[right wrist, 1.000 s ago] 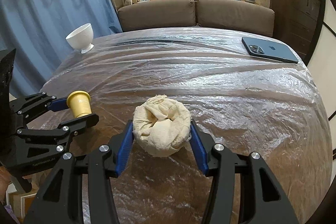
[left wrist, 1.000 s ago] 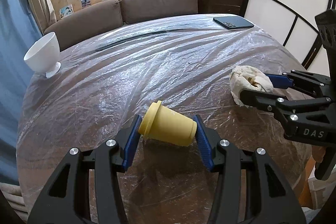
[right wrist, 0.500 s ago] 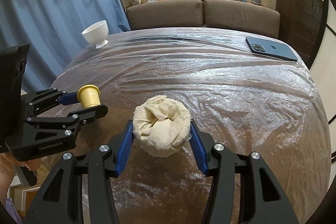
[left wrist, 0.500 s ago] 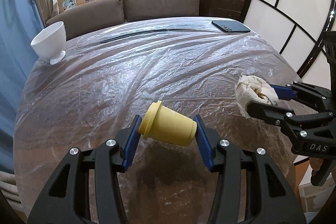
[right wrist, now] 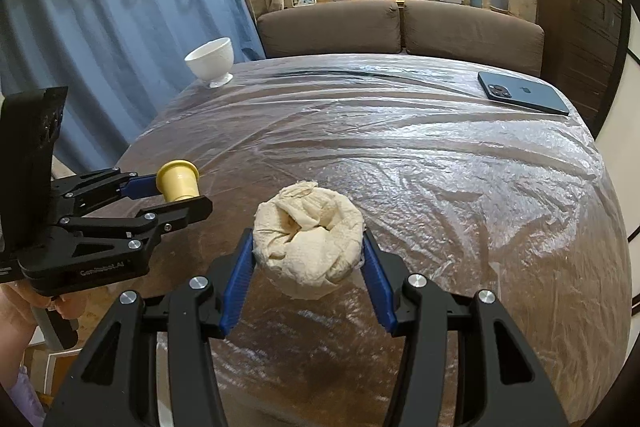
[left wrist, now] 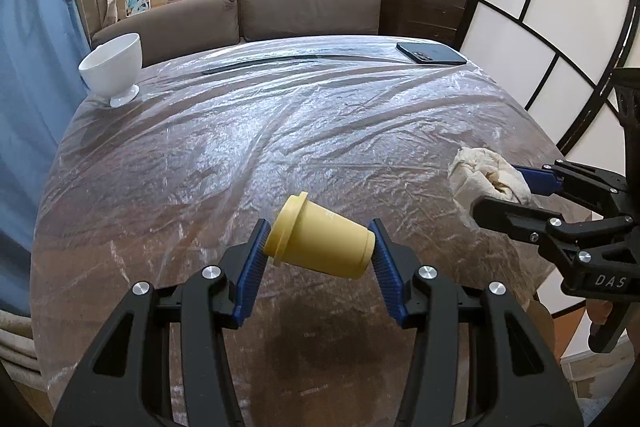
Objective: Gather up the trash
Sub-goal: 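Carry the yellow cup with the left tool while the right tool carries the cloth to the bin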
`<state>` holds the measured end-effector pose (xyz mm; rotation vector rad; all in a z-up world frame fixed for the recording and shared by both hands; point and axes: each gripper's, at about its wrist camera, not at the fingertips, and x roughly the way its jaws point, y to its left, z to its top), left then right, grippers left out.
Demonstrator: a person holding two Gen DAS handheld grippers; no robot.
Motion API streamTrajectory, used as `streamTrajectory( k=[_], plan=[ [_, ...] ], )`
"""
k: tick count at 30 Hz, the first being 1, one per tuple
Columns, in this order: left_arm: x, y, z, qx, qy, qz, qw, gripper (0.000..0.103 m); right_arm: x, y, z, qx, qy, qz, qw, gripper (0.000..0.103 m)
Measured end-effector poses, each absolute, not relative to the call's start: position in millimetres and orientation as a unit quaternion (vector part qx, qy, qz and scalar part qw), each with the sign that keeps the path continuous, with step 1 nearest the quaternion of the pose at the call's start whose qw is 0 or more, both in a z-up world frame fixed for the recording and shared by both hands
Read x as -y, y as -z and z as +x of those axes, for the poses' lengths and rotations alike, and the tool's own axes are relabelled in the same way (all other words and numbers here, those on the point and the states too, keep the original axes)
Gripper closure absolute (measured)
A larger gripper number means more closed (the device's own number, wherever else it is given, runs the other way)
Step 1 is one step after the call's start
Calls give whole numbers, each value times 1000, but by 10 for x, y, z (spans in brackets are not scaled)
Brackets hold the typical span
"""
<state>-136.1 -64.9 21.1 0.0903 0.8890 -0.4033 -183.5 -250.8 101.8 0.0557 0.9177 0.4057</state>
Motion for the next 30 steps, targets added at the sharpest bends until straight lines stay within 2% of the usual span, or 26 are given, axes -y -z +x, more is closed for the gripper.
streamTrajectory(
  k=[30],
  plan=[
    [458,-178,-2005,-447,194,32,873,52,2494,-1007,-2447,-463,-231,26,855,52]
  ],
)
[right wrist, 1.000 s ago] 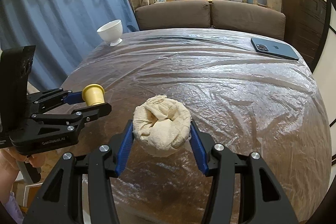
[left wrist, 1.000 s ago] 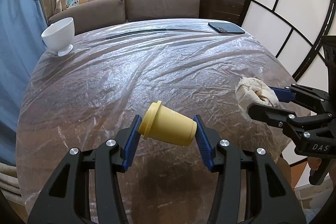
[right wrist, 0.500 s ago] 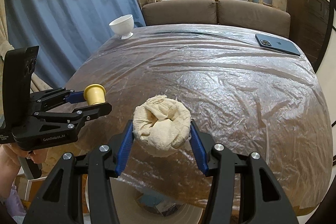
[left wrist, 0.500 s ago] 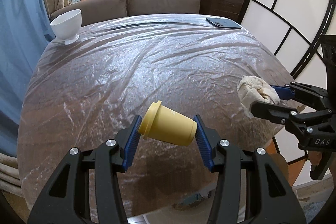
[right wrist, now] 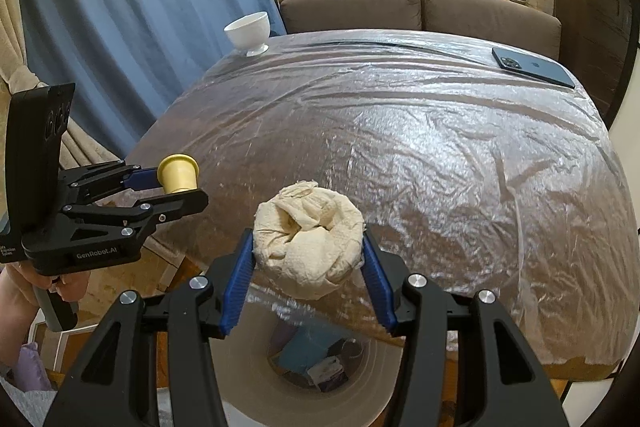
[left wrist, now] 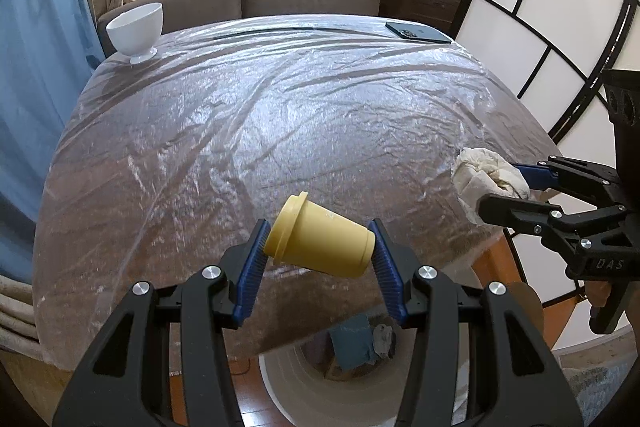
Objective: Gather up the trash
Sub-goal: 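Carry the yellow cup with the left tool while the right tool carries the cloth to the bin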
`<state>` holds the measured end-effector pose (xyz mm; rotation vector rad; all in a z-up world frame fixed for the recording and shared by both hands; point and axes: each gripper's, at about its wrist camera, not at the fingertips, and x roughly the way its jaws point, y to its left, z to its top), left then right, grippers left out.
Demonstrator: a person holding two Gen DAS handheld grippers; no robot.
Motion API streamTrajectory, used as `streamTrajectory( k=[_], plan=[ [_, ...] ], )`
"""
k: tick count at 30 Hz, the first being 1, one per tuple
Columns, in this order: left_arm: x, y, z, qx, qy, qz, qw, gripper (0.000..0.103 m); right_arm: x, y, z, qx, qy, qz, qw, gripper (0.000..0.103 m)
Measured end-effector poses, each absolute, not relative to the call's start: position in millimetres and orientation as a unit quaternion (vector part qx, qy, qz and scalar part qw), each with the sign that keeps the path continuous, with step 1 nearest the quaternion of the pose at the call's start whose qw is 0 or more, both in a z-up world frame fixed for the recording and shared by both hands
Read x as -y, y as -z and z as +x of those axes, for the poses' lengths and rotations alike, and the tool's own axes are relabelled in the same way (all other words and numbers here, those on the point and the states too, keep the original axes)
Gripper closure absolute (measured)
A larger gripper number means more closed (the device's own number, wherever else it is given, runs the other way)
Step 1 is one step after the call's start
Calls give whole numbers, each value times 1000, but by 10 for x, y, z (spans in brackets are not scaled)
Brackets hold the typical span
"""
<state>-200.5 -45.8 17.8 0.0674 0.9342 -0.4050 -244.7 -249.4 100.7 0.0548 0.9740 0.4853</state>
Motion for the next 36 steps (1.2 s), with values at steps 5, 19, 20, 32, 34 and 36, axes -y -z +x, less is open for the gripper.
streamTrajectory(
  k=[5,19,20,32,34,36],
  plan=[
    [441,-168,-2097,-451,198,32,870,52,2489,-1008,-2573,-465,-238,19,853,52],
    [477,-128,-2396,-461,221,38,859,52,2478,-952,-2840,-479,-256,12,839,52],
    [486,-123,-2411,-462,222,39,858,52,2476,-941,-2863,-481,-259,11,837,52],
    [585,57,-2603,-482,235,53,842,52,2431,-787,-3035,-502,-272,-11,821,52],
    [606,97,-2624,-486,236,57,840,52,2420,-744,-3066,-506,-272,-15,818,52],
    [608,140,-2641,-489,238,57,837,52,2411,-690,-3091,-511,-272,-16,815,52]
  ],
)
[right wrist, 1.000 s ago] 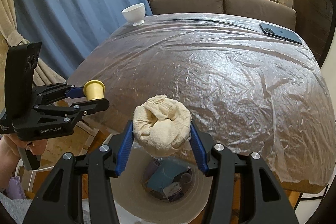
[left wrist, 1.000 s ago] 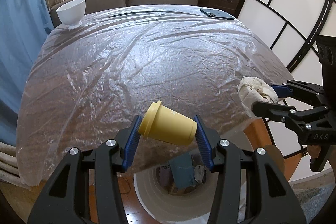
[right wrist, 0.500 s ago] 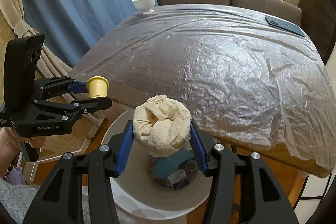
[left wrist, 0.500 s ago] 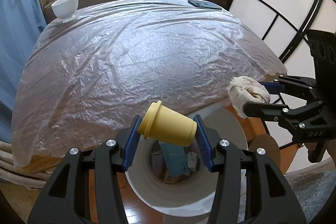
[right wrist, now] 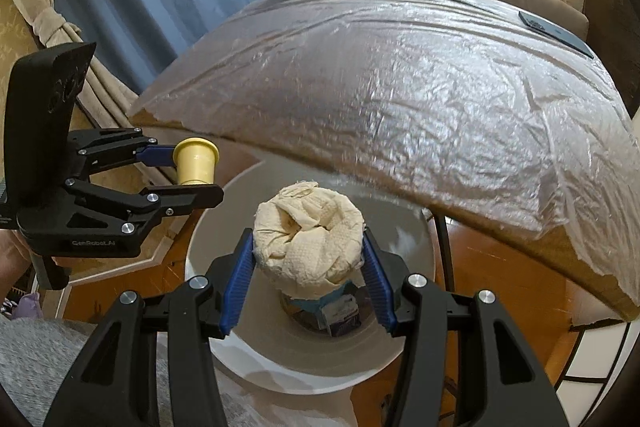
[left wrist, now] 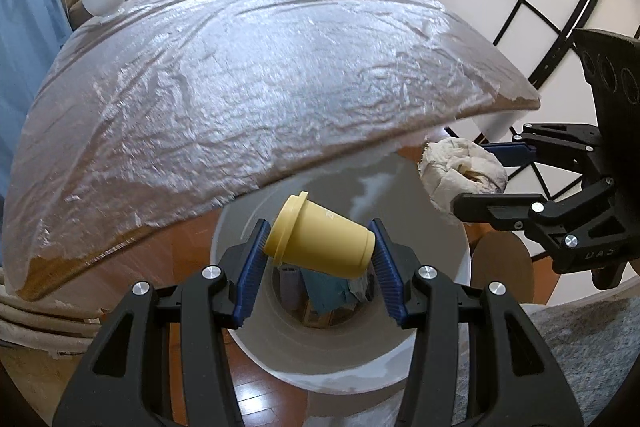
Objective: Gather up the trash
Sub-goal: 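Carry the yellow cup with the left tool while the right tool carries the cloth to the bin, then lower the cup into the bin and open the left tool while the right tool releases the cloth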
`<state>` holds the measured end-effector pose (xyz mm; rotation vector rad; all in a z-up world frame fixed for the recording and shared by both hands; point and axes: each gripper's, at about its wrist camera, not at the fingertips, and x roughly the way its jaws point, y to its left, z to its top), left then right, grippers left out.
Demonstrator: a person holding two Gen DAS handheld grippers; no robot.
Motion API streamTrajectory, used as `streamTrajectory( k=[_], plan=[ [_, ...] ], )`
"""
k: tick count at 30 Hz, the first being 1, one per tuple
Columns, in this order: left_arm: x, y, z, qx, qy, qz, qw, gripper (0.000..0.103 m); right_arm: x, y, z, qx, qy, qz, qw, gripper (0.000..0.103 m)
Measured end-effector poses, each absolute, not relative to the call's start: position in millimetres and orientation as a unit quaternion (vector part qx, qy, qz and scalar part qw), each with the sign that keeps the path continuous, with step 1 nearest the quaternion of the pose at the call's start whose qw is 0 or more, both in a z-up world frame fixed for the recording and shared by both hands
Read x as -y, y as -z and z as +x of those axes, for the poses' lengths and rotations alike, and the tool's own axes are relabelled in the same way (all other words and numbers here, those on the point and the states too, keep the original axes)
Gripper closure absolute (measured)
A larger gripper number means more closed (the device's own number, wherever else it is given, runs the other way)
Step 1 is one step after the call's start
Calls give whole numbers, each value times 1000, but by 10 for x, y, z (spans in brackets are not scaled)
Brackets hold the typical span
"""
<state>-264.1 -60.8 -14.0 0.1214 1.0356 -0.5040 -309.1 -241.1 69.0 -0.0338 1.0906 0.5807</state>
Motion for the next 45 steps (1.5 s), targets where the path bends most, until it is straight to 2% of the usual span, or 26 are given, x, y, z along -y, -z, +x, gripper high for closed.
streamTrajectory(
  k=[43,45],
  plan=[
    [864,1231,-2431,-574,180,87,794,51,2366,190,-2826,-570,-230,-26,789,52],
    [853,1276,-2409,-581,182,81,790,37,2380,217,-2814,-572,-221,-28,789,48]
  ],
)
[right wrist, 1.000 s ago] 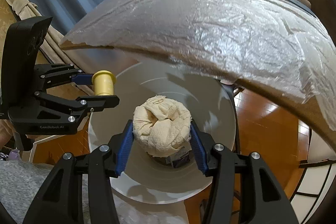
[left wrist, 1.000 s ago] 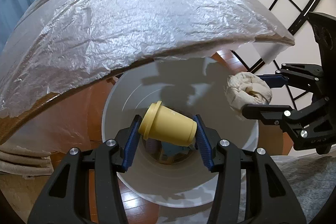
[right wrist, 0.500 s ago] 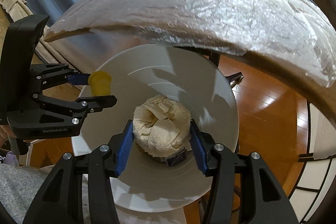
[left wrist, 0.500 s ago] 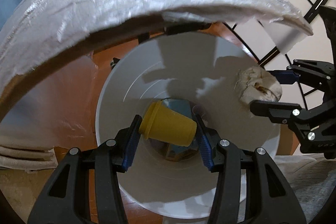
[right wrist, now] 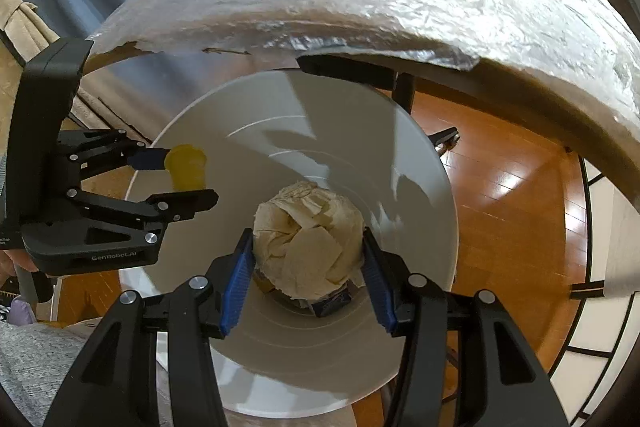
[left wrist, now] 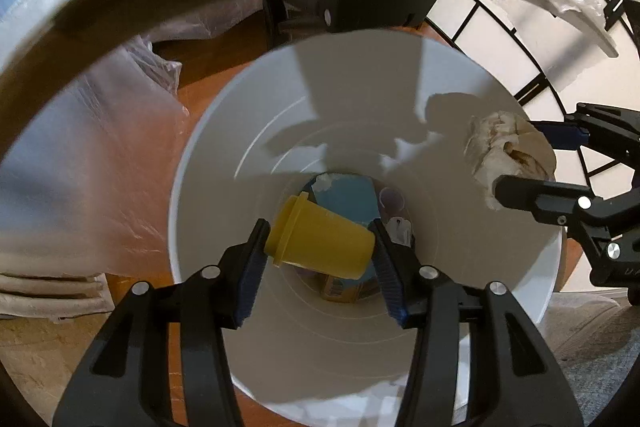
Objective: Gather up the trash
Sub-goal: 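Lower the cup into the bin and open the left tool while the right tool releases the cloth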
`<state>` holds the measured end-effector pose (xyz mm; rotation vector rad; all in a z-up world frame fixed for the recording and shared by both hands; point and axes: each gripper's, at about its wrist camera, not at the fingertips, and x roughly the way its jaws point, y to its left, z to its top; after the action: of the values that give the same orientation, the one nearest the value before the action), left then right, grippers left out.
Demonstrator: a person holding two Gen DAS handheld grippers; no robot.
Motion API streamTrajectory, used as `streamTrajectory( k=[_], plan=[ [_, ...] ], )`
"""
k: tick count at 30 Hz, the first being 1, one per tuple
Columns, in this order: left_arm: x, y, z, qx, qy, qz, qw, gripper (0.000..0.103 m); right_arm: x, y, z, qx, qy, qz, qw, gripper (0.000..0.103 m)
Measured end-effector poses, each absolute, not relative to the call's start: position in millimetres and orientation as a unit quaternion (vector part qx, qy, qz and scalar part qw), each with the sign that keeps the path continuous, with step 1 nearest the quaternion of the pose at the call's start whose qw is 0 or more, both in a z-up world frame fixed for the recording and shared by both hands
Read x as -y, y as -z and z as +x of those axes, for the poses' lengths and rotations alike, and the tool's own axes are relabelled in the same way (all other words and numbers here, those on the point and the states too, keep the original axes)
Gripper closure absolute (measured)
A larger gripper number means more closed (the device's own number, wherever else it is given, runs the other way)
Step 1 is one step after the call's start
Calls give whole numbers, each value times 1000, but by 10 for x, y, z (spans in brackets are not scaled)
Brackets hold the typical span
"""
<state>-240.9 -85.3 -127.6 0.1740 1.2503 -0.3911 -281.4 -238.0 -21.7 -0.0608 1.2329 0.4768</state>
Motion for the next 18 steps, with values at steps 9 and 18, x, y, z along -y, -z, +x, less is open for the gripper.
streamTrajectory(
  k=[9,18],
  plan=[
    [756,1136,-2431,-589,200,54,781,18,2579,88,-2776,-580,-216,3,785,21],
    [573,-287,-2312,-436,207,43,875,2,3001,-1062,-2441,-455,-181,35,871,5]
  ],
)
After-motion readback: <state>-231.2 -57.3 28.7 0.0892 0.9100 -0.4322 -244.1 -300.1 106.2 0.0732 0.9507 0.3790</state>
